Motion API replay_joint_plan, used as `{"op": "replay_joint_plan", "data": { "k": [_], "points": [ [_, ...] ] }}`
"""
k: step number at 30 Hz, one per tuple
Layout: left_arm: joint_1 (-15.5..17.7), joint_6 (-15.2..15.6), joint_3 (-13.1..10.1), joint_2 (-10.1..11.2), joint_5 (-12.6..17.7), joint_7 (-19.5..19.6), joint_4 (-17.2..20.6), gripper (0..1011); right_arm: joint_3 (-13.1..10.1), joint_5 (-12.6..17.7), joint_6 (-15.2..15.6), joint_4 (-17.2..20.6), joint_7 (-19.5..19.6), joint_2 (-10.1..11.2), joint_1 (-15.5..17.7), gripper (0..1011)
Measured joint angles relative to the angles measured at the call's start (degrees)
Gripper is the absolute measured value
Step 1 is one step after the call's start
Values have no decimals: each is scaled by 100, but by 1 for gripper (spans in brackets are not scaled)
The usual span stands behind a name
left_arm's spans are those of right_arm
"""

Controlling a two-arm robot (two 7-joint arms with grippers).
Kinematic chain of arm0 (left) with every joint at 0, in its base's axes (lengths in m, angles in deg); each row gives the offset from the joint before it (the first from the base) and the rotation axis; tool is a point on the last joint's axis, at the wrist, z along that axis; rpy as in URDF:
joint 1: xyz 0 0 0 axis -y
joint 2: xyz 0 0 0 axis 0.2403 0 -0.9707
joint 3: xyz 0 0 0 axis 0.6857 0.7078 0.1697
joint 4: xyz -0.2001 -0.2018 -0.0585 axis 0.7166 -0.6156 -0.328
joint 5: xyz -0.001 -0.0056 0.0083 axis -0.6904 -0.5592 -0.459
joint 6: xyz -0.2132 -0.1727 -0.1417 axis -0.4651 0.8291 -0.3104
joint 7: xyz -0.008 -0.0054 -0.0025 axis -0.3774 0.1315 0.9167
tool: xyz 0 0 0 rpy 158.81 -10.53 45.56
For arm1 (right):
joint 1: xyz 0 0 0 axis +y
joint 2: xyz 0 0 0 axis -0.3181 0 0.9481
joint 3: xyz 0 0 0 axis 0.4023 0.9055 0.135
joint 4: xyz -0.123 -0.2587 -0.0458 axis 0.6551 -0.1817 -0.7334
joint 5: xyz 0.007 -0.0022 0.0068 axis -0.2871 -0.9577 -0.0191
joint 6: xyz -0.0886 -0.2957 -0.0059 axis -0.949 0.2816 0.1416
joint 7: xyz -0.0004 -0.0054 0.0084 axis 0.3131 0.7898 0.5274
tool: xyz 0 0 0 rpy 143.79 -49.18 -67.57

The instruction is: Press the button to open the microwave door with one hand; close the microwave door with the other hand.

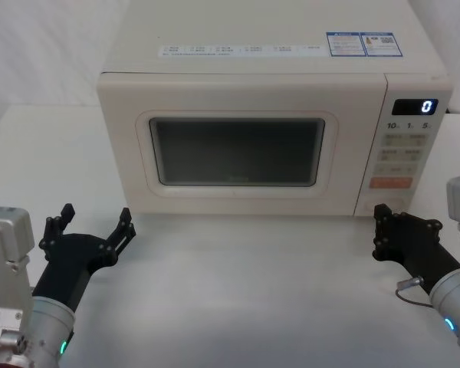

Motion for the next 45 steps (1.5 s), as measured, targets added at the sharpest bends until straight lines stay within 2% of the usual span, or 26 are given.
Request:
{"op": "replay_joint_plan", "data": {
  "k": [6, 18, 20, 25, 45],
  "points": [
    [0, 0, 0, 0, 0, 0, 0, 1001, -112, 231, 100, -237, -229, 67, -147, 0],
    [0, 0, 0, 0, 0, 0, 0, 1001, -87, 386, 107, -763, -292, 74, -454, 0],
    [0, 0, 0, 0, 0, 0, 0, 1001, -81, 416, 67, -951, -295, 65, -553, 0],
    [0, 0, 0, 0, 0, 0, 0, 1001, -76, 446, 1, -1125, -297, 58, -672, 0],
    [0, 0, -1, 0, 0, 0, 0, 1001, -143, 785, -270, -1618, -322, -41, -970, 0]
  ]
}}
